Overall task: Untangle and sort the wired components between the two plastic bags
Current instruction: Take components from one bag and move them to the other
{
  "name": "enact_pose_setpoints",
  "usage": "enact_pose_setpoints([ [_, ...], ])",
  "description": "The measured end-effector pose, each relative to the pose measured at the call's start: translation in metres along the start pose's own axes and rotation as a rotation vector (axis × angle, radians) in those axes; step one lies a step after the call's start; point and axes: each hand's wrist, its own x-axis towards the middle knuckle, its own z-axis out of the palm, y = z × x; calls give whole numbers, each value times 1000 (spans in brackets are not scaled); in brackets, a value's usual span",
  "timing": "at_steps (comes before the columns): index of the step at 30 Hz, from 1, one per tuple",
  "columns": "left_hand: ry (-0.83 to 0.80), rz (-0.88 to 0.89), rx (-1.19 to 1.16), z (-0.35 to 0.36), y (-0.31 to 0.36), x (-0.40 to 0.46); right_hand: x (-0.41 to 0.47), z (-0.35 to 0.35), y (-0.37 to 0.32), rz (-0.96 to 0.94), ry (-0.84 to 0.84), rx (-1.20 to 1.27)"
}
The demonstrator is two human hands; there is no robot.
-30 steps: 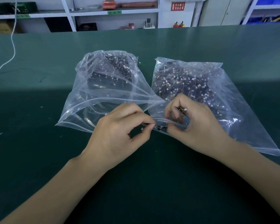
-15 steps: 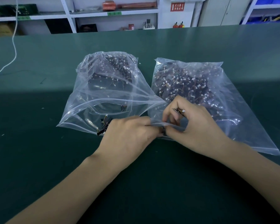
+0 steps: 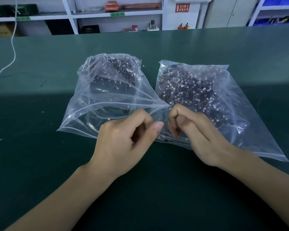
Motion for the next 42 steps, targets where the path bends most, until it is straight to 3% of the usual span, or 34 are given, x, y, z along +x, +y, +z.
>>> enact_pose_setpoints([
  [7,-111,-123,8,6,0,-2,6,7,2,-207,37,-210],
  [16,-162,-151,20,4,-1,-3,3,10,0,-240,161,-122],
  [21,-220,-99,-46,1,-4,-1,3,10,-1,-233,164,-111],
  [26,-41,-108,-48,0,-5,2,4,11,0,-123,164,102],
  [32,-17,-137,-52,2,-3,0,4,11,0,7,121,341],
  [42,-98,-150,-36,0,-2,1,5,13,0,-5,92,328],
])
